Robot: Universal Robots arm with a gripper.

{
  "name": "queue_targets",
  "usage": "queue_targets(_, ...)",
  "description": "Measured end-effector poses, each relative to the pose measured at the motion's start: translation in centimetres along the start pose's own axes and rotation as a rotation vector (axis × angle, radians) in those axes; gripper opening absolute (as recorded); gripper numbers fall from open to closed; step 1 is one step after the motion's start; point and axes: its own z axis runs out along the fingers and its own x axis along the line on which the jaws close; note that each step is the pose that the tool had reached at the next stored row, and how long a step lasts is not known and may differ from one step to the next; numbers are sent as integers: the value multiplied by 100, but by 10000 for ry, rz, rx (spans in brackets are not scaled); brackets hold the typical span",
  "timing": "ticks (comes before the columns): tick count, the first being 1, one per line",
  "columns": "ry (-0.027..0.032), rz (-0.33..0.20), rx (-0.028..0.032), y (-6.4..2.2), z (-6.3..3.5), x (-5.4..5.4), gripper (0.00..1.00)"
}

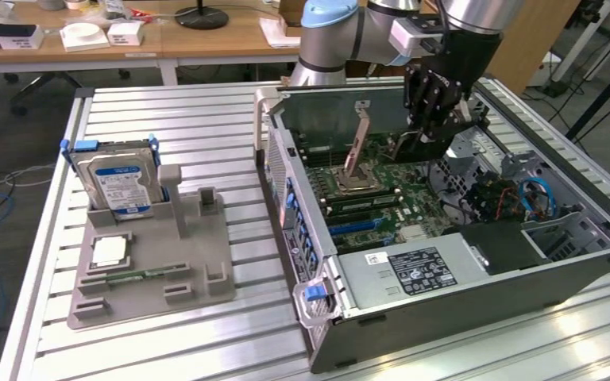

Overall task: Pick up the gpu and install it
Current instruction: 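Insert the gpu into the slot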

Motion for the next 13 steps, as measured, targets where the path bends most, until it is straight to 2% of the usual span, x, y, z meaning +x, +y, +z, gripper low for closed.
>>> queue_targets(13, 0, 21, 2, 0, 59, 1, 27)
